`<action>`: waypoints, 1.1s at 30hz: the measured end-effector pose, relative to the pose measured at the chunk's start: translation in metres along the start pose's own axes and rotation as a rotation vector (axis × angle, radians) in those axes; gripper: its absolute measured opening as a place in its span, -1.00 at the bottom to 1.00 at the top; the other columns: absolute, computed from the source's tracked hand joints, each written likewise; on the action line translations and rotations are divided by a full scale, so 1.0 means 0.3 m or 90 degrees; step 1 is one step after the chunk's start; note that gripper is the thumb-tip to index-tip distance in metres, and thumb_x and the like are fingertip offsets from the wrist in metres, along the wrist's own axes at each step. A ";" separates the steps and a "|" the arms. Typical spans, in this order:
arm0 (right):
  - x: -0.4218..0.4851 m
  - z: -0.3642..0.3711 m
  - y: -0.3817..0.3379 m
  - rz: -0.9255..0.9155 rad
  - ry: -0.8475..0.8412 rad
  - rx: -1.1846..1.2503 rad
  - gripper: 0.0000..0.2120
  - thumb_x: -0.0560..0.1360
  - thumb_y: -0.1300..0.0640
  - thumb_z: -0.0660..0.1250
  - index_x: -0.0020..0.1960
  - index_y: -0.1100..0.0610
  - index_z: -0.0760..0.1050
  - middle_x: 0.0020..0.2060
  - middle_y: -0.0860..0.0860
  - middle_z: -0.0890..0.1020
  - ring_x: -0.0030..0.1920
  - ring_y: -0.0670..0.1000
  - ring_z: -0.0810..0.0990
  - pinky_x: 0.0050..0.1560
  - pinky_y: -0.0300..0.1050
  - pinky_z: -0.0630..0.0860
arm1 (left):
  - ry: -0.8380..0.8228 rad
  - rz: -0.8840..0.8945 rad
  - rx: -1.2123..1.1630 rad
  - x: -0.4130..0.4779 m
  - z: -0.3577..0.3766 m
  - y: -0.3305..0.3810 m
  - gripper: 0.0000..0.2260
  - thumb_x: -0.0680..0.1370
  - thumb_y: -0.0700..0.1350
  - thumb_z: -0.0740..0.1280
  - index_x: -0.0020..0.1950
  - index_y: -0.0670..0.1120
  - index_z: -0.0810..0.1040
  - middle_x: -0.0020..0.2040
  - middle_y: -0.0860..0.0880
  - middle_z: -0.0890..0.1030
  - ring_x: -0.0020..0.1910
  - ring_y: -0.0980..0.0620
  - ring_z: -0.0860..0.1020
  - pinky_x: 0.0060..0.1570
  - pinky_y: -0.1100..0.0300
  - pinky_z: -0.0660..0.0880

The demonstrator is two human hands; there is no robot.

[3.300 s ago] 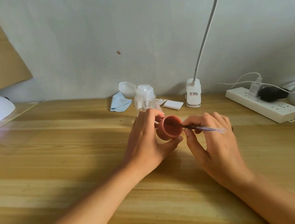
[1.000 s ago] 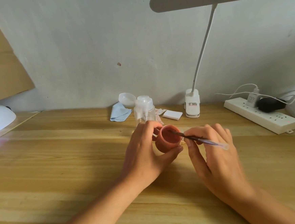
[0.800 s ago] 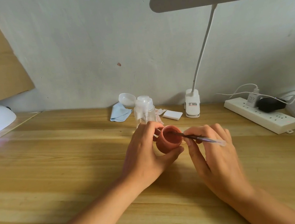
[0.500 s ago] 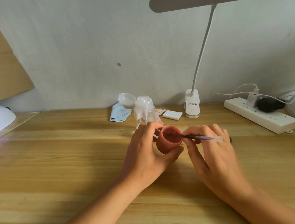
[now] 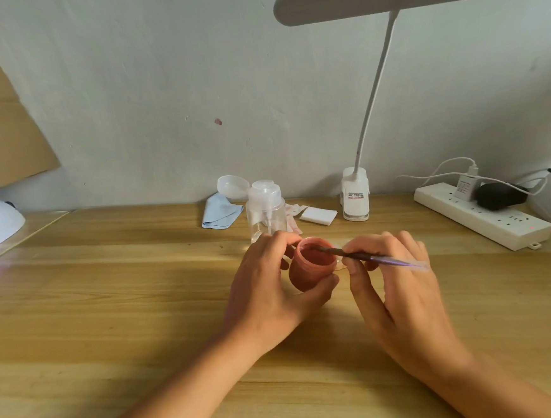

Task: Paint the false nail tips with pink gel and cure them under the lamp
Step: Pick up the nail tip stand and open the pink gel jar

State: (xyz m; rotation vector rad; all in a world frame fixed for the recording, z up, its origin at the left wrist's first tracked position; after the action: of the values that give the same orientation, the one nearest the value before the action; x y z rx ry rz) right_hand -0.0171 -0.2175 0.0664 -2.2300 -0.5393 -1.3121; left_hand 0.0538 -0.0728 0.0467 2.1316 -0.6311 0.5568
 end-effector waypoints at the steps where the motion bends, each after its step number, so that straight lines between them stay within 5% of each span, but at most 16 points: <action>1: 0.000 -0.001 -0.002 -0.002 0.001 0.003 -0.88 0.58 0.11 0.22 0.10 0.07 0.44 -0.08 -0.14 0.51 -0.15 0.01 0.44 -0.12 0.04 0.36 | -0.002 -0.001 -0.001 0.000 0.001 0.000 -0.56 0.30 0.30 0.44 0.08 0.14 0.50 0.00 0.19 0.55 -0.02 0.19 0.51 -0.09 0.33 0.42; 33: 0.009 -0.001 -0.008 -0.007 0.002 0.016 -0.88 0.57 0.09 0.21 0.11 0.01 0.38 -0.06 -0.22 0.43 -0.11 -0.04 0.40 -0.11 0.02 0.35 | -0.053 0.004 -0.046 -0.004 0.009 0.011 -0.70 0.39 0.16 0.44 0.09 0.18 0.53 0.01 0.21 0.57 0.07 0.17 0.52 -0.06 0.38 0.38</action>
State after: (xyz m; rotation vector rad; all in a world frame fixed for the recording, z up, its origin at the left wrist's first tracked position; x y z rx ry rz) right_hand -0.0174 -0.2156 0.0694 -2.2069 -0.5639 -1.3066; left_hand 0.0512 -0.0766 0.0465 2.0940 -0.6940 0.4447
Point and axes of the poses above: each hand's wrist, its own x-axis towards the middle knuckle, its own z-axis out of the palm, y = z × x, the point moved 7 cm from there along x, towards the middle knuckle
